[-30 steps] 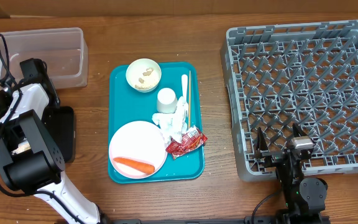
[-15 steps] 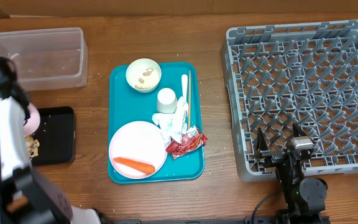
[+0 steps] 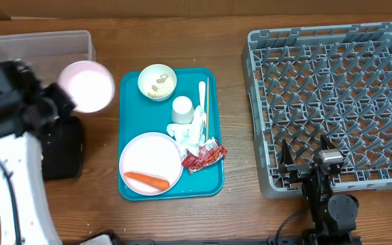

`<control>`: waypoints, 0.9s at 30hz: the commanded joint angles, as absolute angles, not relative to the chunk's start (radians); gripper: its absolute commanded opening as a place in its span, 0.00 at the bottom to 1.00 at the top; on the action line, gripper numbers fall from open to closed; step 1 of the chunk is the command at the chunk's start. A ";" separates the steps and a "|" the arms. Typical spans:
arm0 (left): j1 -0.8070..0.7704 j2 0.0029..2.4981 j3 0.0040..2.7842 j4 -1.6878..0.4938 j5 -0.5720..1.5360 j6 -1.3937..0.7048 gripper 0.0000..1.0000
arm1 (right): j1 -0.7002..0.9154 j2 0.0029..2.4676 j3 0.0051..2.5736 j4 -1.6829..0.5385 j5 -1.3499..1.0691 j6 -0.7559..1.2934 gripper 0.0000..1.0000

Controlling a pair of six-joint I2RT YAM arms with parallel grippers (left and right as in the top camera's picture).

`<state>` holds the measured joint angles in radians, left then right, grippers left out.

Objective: Sort waste into correct bins and load items into the dishwasher rack
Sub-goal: 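Set the emptied bowl back on the teal tray, release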

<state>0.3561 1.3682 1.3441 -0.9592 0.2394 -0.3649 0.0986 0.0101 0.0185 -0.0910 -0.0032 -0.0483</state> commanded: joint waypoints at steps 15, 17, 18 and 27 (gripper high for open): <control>0.129 1.884 1.356 -0.917 0.218 -0.426 0.04 | 0.098 0.003 0.008 -0.084 -0.009 -0.049 1.00; 0.099 1.905 1.356 -0.916 0.202 -0.422 0.04 | 0.098 0.003 0.008 -0.084 -0.009 -0.049 1.00; 0.089 1.909 1.356 -0.916 0.187 -0.422 0.04 | 0.098 0.003 0.008 -0.084 -0.010 -0.049 1.00; 0.089 1.909 1.371 -0.976 0.152 -0.418 0.17 | 0.098 0.003 0.008 -0.084 -0.010 -0.049 1.00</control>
